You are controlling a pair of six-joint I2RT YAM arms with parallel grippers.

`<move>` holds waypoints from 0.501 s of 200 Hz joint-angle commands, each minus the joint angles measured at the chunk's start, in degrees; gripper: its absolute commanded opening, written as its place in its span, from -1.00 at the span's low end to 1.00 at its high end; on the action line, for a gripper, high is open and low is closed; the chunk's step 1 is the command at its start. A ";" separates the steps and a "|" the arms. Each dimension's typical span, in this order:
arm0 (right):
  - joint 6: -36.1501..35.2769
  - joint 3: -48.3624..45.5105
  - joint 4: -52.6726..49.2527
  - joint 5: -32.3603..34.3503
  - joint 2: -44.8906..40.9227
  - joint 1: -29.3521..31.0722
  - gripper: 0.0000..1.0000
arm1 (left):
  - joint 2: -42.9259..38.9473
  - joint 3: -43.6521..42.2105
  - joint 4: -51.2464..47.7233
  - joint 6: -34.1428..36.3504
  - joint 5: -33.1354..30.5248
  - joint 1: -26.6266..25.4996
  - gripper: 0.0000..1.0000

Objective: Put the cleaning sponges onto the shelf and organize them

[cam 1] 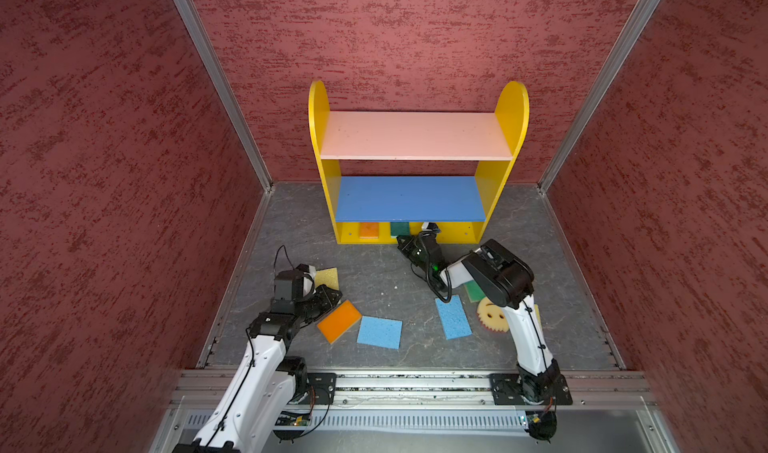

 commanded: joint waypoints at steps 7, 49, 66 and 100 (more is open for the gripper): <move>1.45 -0.88 -2.07 0.40 1.25 -0.28 -1.00 | -0.75 0.27 0.02 0.11 -0.11 -0.22 -0.58; -1.14 -3.03 -4.47 -1.40 -2.79 0.20 -1.00 | -1.08 1.49 -1.24 0.14 -0.12 -0.26 -0.48; -4.08 -4.00 -7.92 -1.87 -5.99 1.08 -1.00 | -1.77 2.24 -2.42 0.32 -0.19 -0.21 -0.31; -12.97 -6.47 -17.24 -1.97 -13.96 4.72 -0.92 | -4.34 4.61 -6.61 0.87 -1.51 -0.22 -0.17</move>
